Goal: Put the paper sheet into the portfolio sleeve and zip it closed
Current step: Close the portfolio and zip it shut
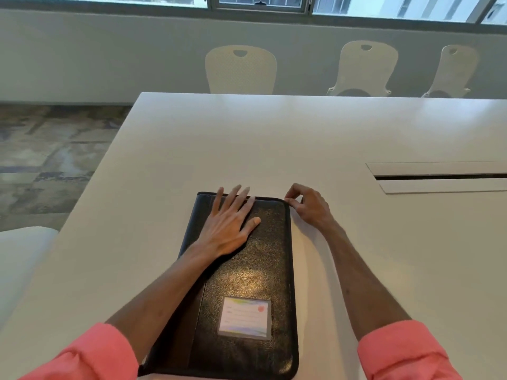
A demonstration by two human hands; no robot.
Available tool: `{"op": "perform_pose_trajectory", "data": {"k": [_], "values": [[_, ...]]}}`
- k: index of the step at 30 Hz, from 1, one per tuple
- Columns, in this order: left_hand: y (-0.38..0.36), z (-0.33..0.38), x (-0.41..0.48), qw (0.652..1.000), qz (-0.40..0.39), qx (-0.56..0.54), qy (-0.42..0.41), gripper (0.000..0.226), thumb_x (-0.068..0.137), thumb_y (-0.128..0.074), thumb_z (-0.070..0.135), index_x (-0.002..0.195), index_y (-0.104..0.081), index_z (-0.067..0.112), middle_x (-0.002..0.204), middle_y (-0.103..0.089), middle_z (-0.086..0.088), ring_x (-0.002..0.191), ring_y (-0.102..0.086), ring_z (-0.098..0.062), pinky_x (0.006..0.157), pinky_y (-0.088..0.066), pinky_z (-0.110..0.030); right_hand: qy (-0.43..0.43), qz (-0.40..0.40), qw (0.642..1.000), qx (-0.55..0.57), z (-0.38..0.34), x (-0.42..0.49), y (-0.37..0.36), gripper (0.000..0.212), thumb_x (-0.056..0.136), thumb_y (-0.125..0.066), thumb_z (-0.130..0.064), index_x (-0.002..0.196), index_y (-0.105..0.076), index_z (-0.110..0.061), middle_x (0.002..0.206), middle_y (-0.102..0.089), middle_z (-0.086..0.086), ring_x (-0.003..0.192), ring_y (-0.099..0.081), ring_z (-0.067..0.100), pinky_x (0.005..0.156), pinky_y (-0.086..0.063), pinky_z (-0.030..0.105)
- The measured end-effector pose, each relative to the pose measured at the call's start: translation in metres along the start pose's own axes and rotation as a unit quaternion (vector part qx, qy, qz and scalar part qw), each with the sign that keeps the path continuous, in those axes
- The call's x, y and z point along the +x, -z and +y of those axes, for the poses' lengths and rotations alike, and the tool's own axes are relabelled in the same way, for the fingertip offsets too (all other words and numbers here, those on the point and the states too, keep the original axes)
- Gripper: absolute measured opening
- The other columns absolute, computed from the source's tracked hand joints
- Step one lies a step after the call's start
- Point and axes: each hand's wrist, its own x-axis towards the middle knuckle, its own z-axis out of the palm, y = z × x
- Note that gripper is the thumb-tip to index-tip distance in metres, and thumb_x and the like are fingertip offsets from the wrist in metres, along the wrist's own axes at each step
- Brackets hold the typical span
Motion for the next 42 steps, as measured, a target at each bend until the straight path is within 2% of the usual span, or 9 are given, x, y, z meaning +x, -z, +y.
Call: {"op": "perform_pose_trajectory", "data": {"k": [5,8,12,15,20,23,29,36,42], "values": [[0.000,-0.023,-0.042,0.989,-0.010,0.003,0.148,0.093,0.103,-0.010,0.083,0.176,0.001,0.027,0.183,0.009,-0.013,0.169,0.018,-0.031,0.135,0.018,-0.055,0.020,-0.015,1.000,0.010,0.001,0.010,-0.001,0.004,0.102,-0.075,-0.030,0.102,-0.074,-0.026,0.104,-0.077,-0.013,0.094,-0.069,0.018,0.086,-0.055,0.043],[-0.002,-0.019,-0.047,0.983,-0.016,-0.002,0.184,0.098,0.102,-0.012,0.085,0.176,0.002,0.022,0.182,0.009,-0.022,0.169,0.011,-0.043,0.137,0.007,-0.059,0.023,-0.023,0.999,0.039,-0.005,0.016,-0.005,0.005,0.102,-0.077,-0.029,0.100,-0.074,-0.026,0.103,-0.076,-0.010,0.091,-0.071,0.020,0.083,-0.057,0.046],[-0.004,-0.019,-0.050,0.984,-0.020,-0.005,0.179,0.101,0.102,-0.012,0.085,0.176,0.004,0.018,0.181,0.011,-0.024,0.167,0.014,-0.046,0.137,0.001,-0.059,0.036,-0.062,0.994,0.084,-0.014,0.027,-0.003,0.006,0.100,-0.079,-0.017,0.097,-0.075,-0.020,0.102,-0.076,-0.002,0.075,-0.070,0.032,0.077,-0.062,0.058],[-0.004,-0.020,-0.051,0.984,-0.020,0.004,0.175,0.100,0.102,-0.012,0.084,0.176,0.004,0.018,0.181,0.009,-0.024,0.168,0.014,-0.046,0.137,0.001,-0.059,0.047,-0.081,0.992,0.088,-0.016,0.036,0.000,0.006,0.098,-0.081,-0.017,0.096,-0.076,-0.016,0.100,-0.077,0.002,0.070,-0.065,0.019,0.078,-0.061,0.056],[-0.004,-0.019,-0.052,0.985,-0.021,0.002,0.170,0.101,0.102,-0.012,0.084,0.176,0.004,0.018,0.181,0.009,-0.023,0.167,0.015,-0.045,0.137,0.002,-0.059,0.071,-0.105,0.991,0.051,-0.035,0.050,-0.010,0.008,0.098,-0.081,-0.028,0.101,-0.076,-0.022,0.107,-0.078,-0.001,0.093,-0.068,0.019,0.095,-0.055,0.054],[-0.006,-0.022,-0.052,0.986,-0.026,-0.003,0.166,0.102,0.101,-0.012,0.086,0.175,0.008,0.019,0.181,0.013,-0.021,0.167,0.018,-0.044,0.137,0.002,-0.059,0.085,-0.122,0.989,0.012,-0.052,0.060,-0.023,0.011,0.097,-0.080,-0.038,0.103,-0.076,-0.030,0.109,-0.076,-0.010,0.083,-0.063,0.011,0.090,-0.057,0.049],[-0.010,-0.032,-0.058,0.986,-0.036,-0.030,0.160,0.116,0.096,-0.008,0.094,0.171,0.022,0.011,0.180,0.025,-0.013,0.166,0.028,-0.034,0.138,0.003,-0.054,0.127,-0.121,0.984,-0.019,-0.090,0.071,-0.061,0.011,0.098,-0.076,-0.045,0.104,-0.073,-0.036,0.107,-0.072,-0.017,0.090,-0.066,0.012,0.081,-0.048,0.036],[-0.008,-0.029,-0.059,0.980,-0.007,-0.067,0.189,0.127,0.093,-0.019,0.097,0.170,0.021,0.004,0.179,0.025,-0.017,0.167,0.026,-0.025,0.139,0.004,-0.044,0.161,-0.095,0.982,-0.034,-0.134,0.073,-0.103,0.011,0.104,-0.069,-0.044,0.110,-0.070,-0.034,0.112,-0.074,-0.012,0.105,-0.067,0.015,0.085,-0.051,0.038],[-0.007,-0.028,-0.058,0.980,-0.008,-0.061,0.192,0.128,0.093,-0.022,0.096,0.171,0.015,0.002,0.181,0.020,-0.018,0.168,0.024,-0.025,0.140,0.000,-0.045,0.179,-0.112,0.976,-0.044,-0.160,0.078,-0.117,0.009,0.106,-0.067,-0.041,0.112,-0.069,-0.035,0.114,-0.075,-0.011,0.109,-0.069,0.017,0.088,-0.054,0.041]]}}
